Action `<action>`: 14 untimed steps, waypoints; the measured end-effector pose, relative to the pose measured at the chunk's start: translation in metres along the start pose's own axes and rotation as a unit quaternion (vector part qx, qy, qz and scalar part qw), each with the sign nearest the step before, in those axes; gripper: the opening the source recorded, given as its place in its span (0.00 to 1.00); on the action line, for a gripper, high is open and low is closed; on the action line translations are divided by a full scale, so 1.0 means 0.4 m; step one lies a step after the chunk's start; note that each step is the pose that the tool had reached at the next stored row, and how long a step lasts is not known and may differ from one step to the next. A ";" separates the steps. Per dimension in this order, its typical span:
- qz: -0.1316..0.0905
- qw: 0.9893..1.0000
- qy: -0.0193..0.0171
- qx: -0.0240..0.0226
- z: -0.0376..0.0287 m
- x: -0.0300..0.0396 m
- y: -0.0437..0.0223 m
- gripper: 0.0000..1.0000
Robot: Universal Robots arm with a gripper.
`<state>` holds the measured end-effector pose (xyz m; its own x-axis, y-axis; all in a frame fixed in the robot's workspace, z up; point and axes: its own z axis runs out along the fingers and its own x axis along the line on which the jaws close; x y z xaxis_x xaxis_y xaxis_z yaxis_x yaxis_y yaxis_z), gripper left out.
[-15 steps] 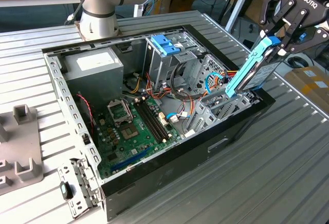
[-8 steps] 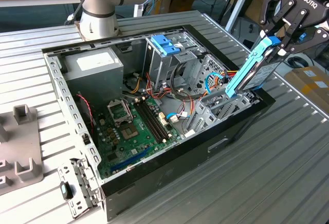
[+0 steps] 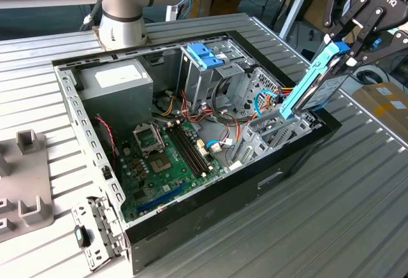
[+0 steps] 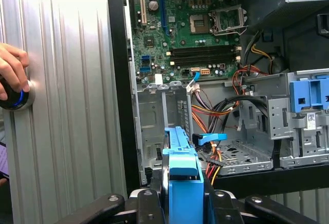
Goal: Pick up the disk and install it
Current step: 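Pick up the disk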
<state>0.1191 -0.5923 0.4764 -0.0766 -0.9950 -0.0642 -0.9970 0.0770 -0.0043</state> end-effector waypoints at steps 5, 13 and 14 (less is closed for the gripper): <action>0.000 1.000 -0.003 0.000 -0.005 0.000 0.000 0.37; -0.004 1.000 -0.004 0.000 -0.009 0.018 0.001 0.37; -0.004 1.000 -0.004 0.000 -0.009 0.023 0.003 0.37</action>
<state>0.1174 -0.6015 0.4796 -0.0681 -0.9950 -0.0728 -0.9976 0.0686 -0.0039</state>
